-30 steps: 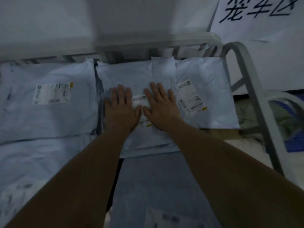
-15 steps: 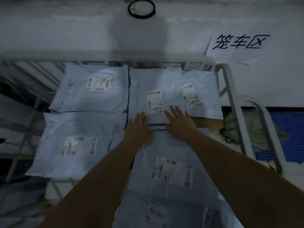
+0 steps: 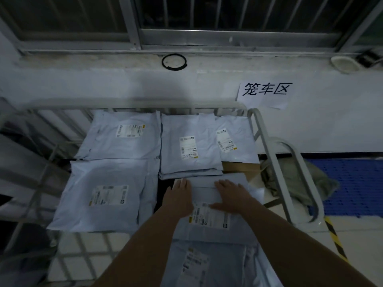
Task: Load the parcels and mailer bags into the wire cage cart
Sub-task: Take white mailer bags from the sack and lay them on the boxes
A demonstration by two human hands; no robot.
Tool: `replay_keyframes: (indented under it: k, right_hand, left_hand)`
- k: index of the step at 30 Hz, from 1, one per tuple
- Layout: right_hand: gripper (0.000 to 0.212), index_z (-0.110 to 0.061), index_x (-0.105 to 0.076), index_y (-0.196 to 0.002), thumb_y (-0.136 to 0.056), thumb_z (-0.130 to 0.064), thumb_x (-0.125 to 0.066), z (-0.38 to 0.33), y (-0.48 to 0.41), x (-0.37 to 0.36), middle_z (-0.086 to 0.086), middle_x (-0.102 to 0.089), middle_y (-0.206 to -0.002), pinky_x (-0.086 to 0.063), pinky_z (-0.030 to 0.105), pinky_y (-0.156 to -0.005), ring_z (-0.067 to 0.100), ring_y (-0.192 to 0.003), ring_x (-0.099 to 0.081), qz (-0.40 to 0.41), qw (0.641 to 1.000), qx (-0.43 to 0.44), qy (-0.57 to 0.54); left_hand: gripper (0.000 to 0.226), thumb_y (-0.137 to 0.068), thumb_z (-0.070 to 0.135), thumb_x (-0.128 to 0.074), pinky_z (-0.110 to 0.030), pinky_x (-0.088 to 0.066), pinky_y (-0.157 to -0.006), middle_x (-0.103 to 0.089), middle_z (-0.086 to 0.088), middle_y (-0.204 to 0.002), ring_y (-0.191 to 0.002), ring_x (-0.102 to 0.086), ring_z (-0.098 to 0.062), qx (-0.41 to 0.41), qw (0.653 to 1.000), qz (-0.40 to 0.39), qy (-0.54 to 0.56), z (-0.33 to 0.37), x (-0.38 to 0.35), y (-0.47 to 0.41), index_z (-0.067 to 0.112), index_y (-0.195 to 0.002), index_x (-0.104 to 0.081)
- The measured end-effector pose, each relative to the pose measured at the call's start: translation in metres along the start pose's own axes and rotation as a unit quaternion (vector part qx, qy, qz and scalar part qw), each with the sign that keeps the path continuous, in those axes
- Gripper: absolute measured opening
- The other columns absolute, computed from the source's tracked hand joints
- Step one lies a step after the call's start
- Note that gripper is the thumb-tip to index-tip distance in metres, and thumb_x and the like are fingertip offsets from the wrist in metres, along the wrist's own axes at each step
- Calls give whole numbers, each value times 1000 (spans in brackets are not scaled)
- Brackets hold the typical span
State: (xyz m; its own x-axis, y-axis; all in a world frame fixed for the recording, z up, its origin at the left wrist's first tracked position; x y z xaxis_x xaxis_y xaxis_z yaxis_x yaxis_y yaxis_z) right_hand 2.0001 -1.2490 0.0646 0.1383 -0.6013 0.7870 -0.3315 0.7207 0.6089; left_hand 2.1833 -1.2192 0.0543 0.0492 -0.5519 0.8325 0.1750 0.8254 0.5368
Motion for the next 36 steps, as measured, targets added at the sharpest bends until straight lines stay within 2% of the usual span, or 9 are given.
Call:
replay_keyframes:
  k: [3,7,9,14,21,25,29,32,36]
  right_hand:
    - [89,-14,-28,-154,-88,-69,-55,-5,-5,0,9,-20,-163,-24,48,-119,25,-149,-20,9,1000,-5,-4]
    - [83,-13,-32,-149,-89,-65,-57,-10,-12,-9,10,-28,-159,-29,48,-115,27,-144,-30,45,999,-20,-11]
    - [90,-16,-26,-152,-86,-70,-56,-9,-13,-13,7,-20,-163,-23,55,-117,25,-148,-22,46,999,-24,-9]
    - [139,-20,11,-158,-62,-87,-64,-6,0,-22,8,23,-164,1,69,-114,28,-152,16,-32,997,9,64]
    - [143,-17,10,-158,-59,-88,-64,-22,50,-52,6,25,-164,4,66,-117,23,-152,18,4,994,66,90]
    - [124,-16,8,-159,-76,-79,-59,-26,76,-61,8,19,-165,1,62,-120,25,-153,13,14,995,35,90]
    - [88,-15,1,-160,-97,-50,-49,-34,84,-66,10,5,-167,-7,52,-122,23,-154,1,33,996,11,88]
    - [73,-12,-3,-160,-100,-24,-42,-37,84,-68,9,1,-168,-8,45,-123,21,-155,-1,19,998,-12,53]
    - [61,-7,-3,-159,-103,-19,-25,-37,93,-46,12,-6,-167,-11,39,-122,22,-154,-10,67,997,-19,37]
  left_hand:
    - [79,-98,33,-49,-49,-24,-119,-7,-13,-165,-152,-8,-28,1,1000,2,-2,2,-5,-7,3,-157,-6]
    - [80,-100,32,-47,-46,-23,-120,-1,-15,-166,-153,-8,-28,-6,1000,-21,-16,4,-17,-10,1,-157,1]
    - [81,-101,33,-47,-47,-22,-121,3,-15,-166,-153,-5,-28,-13,999,-38,-9,3,-23,-11,1,-157,3]
    - [97,-97,54,-50,-50,-25,-119,14,-15,-165,-153,1,-31,-36,997,-68,-31,7,-35,-3,3,-157,8]
    - [114,-90,59,-60,-52,-21,-120,20,-17,-163,-153,7,-33,-109,990,-43,-80,37,-52,38,0,-155,12]
    - [101,-95,47,-57,-54,-21,-118,15,-20,-163,-152,2,-36,-116,988,0,-102,39,-60,60,-1,-156,8]
    - [86,-101,31,-51,-54,-17,-121,7,-24,-164,-152,-1,-37,-99,991,48,-71,39,-62,67,-4,-155,6]
    - [72,-105,24,-38,-52,-14,-122,6,-24,-164,-153,1,-36,-98,992,33,-66,35,-65,66,-5,-154,6]
    - [64,-105,11,-32,-50,-13,-122,3,-24,-164,-153,5,-36,-103,993,13,-51,31,-43,62,-8,-154,5]
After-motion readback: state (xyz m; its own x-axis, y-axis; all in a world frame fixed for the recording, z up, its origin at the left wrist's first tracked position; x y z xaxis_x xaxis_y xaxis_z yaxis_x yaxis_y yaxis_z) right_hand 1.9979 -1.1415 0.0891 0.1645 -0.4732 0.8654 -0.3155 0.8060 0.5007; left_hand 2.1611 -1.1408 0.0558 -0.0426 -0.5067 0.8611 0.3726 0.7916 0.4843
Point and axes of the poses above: each hand's wrist, its own y-axis away from the middle knuckle, its own x-axis out of the back of the hand, z = x × y, the point moved 5 cm from there along -y, towards the middle knuckle
